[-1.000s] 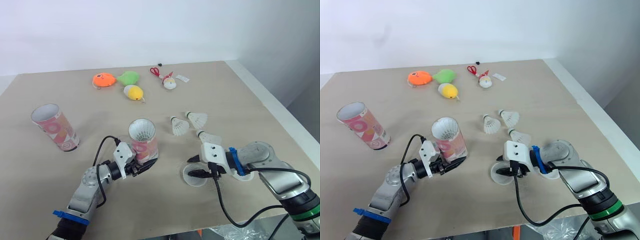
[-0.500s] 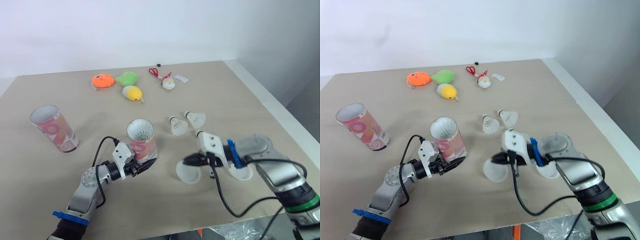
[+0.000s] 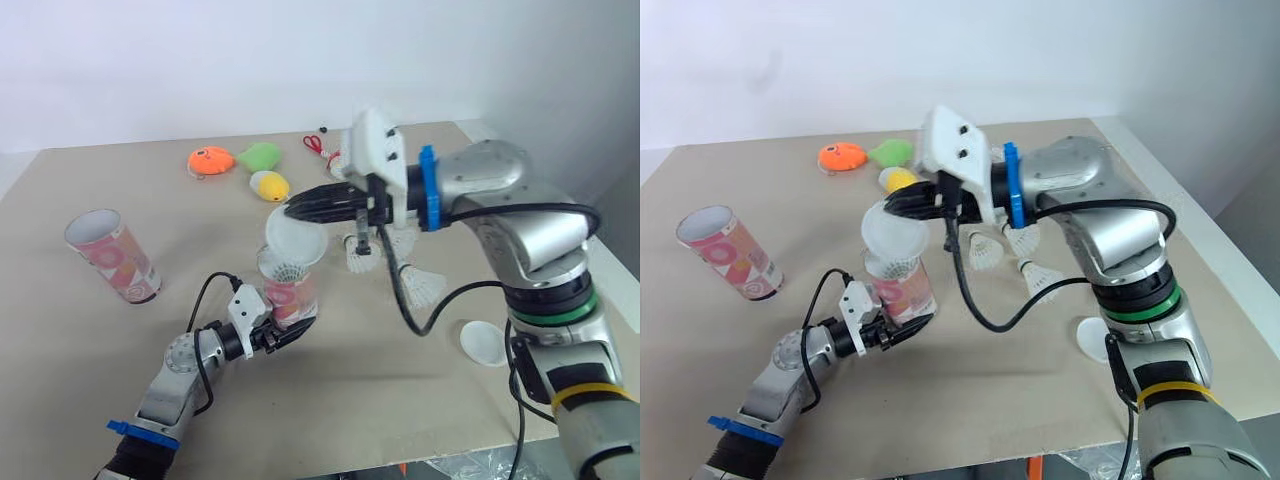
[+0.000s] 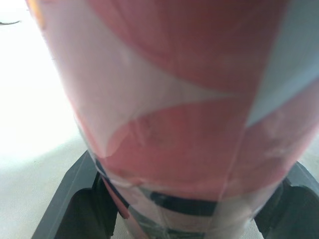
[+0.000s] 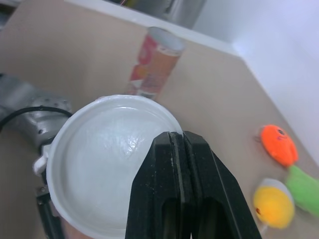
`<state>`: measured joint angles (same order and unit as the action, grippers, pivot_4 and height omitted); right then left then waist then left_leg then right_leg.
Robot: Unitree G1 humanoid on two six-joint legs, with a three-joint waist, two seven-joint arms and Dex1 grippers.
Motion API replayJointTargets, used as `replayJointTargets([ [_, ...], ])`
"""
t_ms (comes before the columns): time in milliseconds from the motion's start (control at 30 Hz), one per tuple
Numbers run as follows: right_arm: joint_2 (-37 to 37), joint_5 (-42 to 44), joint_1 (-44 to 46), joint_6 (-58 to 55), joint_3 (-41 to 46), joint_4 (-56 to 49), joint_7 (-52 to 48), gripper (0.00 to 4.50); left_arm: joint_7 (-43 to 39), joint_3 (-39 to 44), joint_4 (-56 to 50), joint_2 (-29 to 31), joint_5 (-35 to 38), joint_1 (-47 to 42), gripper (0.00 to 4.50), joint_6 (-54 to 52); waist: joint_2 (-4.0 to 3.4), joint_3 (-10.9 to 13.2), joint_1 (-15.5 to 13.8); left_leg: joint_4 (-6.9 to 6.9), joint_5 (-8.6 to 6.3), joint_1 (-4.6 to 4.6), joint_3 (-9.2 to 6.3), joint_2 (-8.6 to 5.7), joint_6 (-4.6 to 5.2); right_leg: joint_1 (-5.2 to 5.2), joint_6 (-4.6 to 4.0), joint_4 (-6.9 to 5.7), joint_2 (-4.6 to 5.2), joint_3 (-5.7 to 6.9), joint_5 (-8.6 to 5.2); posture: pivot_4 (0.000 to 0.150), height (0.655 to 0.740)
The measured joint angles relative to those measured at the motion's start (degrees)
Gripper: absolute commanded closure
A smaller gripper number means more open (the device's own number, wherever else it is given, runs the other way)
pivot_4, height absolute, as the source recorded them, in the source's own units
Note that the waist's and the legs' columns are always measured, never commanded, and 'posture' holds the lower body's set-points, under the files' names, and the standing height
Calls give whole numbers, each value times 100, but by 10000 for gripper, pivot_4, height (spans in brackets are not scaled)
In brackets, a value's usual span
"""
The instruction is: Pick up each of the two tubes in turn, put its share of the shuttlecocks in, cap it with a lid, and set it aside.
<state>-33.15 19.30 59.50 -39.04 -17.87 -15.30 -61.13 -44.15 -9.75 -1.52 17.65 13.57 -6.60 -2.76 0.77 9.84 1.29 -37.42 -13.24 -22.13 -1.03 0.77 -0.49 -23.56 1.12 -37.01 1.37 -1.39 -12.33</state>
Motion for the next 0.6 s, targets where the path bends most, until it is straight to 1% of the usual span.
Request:
replayJointTargets([
  [200, 54, -470, 41, 227, -449, 135, -6, 44499, 58, 1, -10, 10, -4, 16, 15752, -1, -4, -2, 2, 1, 0, 2, -4, 4, 0, -1, -4, -1, -5, 8, -1, 1500, 7400],
  [600, 187, -959, 163, 547, -731, 202, -75, 44499, 113, -53, -4, 43, -12, -16, 15752, -5, -5, -2, 1, 1, 0, 1, -14, 4, 0, 0, -6, 0, -3, 16, -3, 1500, 7400],
])
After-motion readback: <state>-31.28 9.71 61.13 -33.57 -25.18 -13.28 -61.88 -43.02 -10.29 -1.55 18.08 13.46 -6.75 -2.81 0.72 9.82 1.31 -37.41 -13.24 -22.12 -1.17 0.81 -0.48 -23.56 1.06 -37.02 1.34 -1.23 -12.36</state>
